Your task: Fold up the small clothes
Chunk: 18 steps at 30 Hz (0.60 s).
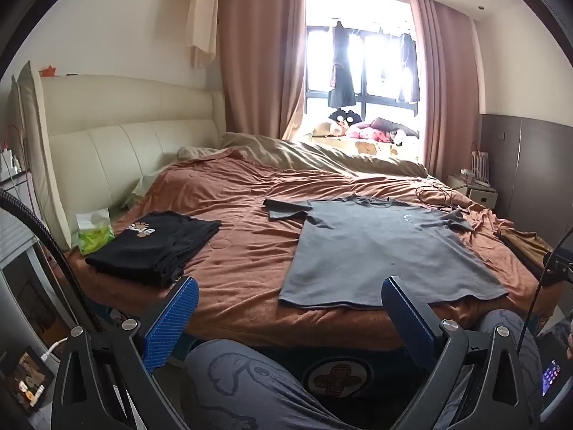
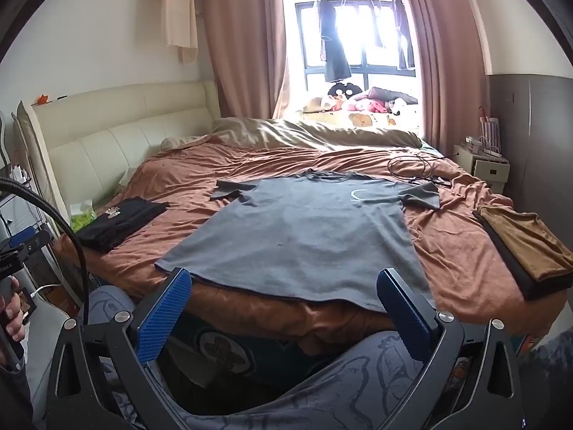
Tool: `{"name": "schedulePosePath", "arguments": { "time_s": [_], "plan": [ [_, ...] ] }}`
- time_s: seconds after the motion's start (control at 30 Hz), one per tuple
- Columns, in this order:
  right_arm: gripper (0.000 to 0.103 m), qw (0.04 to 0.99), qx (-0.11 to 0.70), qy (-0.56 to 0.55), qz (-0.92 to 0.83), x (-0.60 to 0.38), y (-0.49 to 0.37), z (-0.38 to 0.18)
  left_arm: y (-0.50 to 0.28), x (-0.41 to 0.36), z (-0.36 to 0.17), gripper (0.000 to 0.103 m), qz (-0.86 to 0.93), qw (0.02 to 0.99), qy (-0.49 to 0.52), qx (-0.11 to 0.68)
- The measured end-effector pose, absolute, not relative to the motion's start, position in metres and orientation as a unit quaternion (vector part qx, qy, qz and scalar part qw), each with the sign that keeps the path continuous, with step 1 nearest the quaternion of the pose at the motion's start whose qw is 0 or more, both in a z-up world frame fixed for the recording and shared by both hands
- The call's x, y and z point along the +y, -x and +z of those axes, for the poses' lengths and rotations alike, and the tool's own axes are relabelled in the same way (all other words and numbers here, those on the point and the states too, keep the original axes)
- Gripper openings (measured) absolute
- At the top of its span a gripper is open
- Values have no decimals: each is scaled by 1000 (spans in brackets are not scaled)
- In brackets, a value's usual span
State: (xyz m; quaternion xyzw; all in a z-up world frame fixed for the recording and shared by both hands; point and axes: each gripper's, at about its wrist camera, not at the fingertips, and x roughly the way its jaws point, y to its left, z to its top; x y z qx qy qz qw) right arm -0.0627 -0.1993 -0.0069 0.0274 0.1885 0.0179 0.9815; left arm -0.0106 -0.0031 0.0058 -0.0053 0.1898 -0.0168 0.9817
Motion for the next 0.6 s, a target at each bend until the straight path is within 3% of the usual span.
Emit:
{"name": "schedulePosePath", "arguments": {
  "time_s": [0.6],
  "plan": [
    [103,981,194,-30,13,-201,70,-6,17,-2,8,103,-25,981,17,193]
  ]
}}
